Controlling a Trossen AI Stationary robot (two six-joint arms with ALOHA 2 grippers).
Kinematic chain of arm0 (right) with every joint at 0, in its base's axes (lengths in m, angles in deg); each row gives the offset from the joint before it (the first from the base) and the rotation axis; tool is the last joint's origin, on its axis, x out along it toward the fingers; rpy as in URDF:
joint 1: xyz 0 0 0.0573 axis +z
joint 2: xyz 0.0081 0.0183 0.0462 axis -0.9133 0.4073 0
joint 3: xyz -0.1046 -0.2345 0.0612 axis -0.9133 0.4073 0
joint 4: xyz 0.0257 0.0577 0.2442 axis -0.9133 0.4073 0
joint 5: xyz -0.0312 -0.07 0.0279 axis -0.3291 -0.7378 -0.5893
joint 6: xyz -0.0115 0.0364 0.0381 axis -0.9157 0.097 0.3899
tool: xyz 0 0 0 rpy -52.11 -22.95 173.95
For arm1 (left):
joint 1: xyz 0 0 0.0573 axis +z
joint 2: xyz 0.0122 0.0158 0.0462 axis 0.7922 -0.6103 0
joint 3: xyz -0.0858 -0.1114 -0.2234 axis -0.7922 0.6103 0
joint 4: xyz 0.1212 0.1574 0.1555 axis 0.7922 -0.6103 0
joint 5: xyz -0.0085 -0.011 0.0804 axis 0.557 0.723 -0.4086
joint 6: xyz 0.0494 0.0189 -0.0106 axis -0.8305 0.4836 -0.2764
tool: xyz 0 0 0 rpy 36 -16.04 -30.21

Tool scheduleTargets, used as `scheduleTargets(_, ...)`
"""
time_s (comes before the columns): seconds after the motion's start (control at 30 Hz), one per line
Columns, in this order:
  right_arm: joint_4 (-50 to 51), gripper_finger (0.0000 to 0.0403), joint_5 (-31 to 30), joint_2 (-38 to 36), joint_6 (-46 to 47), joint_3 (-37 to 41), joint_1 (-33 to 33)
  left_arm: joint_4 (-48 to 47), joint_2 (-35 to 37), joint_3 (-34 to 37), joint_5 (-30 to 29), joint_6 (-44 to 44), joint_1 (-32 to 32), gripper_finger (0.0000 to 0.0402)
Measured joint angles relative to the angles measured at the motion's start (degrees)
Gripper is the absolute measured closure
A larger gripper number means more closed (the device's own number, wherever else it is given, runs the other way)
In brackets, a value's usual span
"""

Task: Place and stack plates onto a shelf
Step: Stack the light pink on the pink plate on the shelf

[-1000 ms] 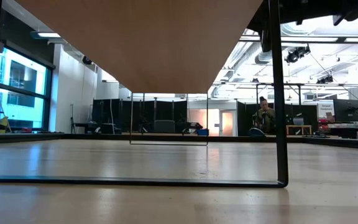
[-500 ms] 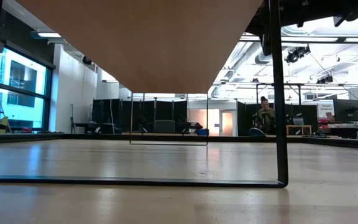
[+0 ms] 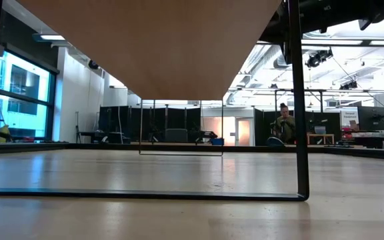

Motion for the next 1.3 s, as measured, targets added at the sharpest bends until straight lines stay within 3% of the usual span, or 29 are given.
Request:
scheduleTargets(0.13,1.03,0.0403,0.00,0.02,0.88,0.00,0.00,-4.63,-4.66,2.99,-0.87,4.80,-6.62,0.0238)
scheduleTargets(0.23,1.72,0.0403,0.00,0.02,0.89,0.00,0.00,2.50,-7.39,8.33,-1.86,9.58,-10.81,0.0238)
scheduleTargets(0.37,2.21,0.0403,0.00,0.02,0.89,0.00,0.00,16.24,-10.31,17.25,2.59,15.15,-13.86,0.0238)
scheduleTargets(0.53,3.48,0.0403,0.00,0.02,0.90,0.00,0.00,17.52,-11.25,23.03,1.34,21.03,-13.86,0.0238)
scheduleTargets(0.67,4.14,0.0403,0.23,0.02,0.90,0.00,0.00,17.14,-11.49,24.09,-2.44,23.49,-13.56,0.0238)
scheduleTargets(0.87,4.82,0.0403,0.63,0.02,0.89,0.00,0.00,16.77,-15.85,24.09,0.11,21.10,-13.56,0.0238)
scheduleTargets(1.1,5.41,0.0403,0.63,0.02,0.89,0.00,0.00,18.09,-19.97,24.09,0.14,24.48,-13.50,0.0240)
scheduleTargets(1.2,5.53,0.0403,0.63,0.02,0.87,0.00,0.00,18.19,-19.47,24.09,-0.61,24.40,-13.48,0.0258)
scheduleTargets(1.3,5.78,0.0403,0.63,0.02,0.86,0.00,0.00,17.18,-18.42,24.09,-1.77,24.36,-13.48,0.0303)
